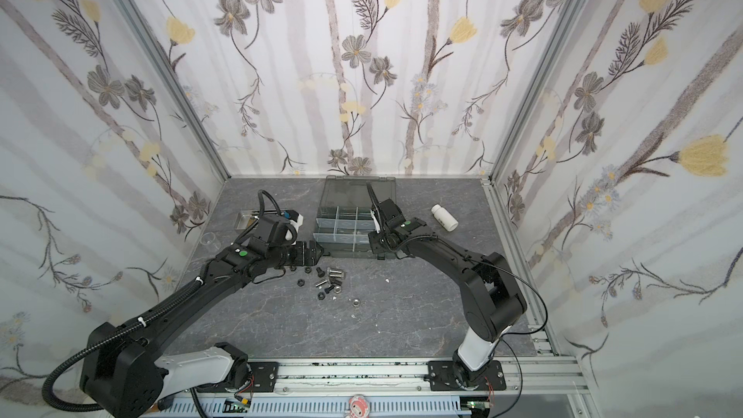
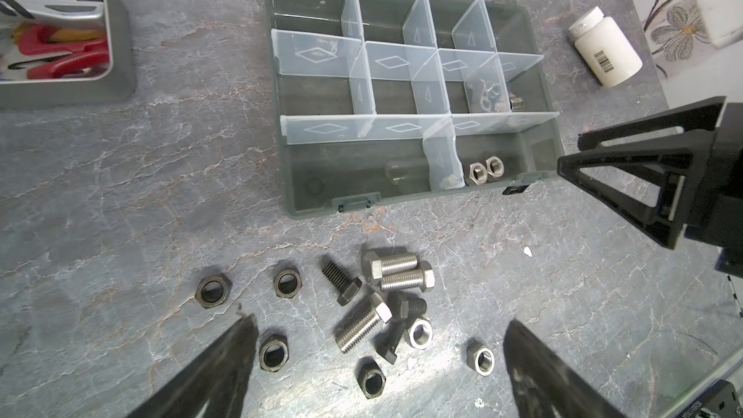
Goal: Sort the screws and nuts into containers
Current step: Place the nut into the container, then pick up the nut from the bottom-center of the table.
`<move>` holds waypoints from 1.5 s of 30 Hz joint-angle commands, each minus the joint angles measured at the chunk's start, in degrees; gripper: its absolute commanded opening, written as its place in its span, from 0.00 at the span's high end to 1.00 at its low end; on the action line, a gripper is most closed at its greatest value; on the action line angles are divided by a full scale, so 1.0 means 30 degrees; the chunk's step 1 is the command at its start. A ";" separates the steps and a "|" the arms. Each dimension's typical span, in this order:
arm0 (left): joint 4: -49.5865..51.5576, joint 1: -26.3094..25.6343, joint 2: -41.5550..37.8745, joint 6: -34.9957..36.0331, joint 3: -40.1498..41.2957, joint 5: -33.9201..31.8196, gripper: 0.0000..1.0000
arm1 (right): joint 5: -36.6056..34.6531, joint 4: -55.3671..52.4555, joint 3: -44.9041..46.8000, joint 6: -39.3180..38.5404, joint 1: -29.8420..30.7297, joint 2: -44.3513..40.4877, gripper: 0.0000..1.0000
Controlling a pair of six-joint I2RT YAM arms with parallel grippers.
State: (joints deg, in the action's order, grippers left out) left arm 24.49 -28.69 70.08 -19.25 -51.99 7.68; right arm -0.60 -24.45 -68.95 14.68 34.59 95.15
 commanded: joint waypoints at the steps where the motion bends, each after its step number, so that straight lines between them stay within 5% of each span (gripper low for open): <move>1: 0.0659 -0.0516 0.0069 0.0124 -0.0529 -0.0931 0.06 | -0.0323 0.1227 0.0867 0.0431 -0.0117 -0.1117 0.44; 9: 0.1855 -0.2120 0.0591 -0.0541 -0.1557 -0.1838 0.16 | -0.0848 0.2642 0.3363 0.0667 -0.0445 -0.5047 0.19; 20: 0.3507 -0.5016 0.2662 -0.1718 -0.2853 -0.3427 0.29 | -0.1484 0.3963 0.6438 0.1281 -0.1672 -0.9472 0.01; 45: 0.2880 -0.8875 0.6970 -0.5086 -0.2855 -0.3459 0.41 | 0.0671 0.6362 0.9561 0.2153 -0.4666 -1.1854 0.00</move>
State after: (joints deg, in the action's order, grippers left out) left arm 34.00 -54.85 90.19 -31.66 -60.34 -1.74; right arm -0.10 -7.90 -40.60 20.51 20.99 59.55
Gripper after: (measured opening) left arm 0.587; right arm 0.997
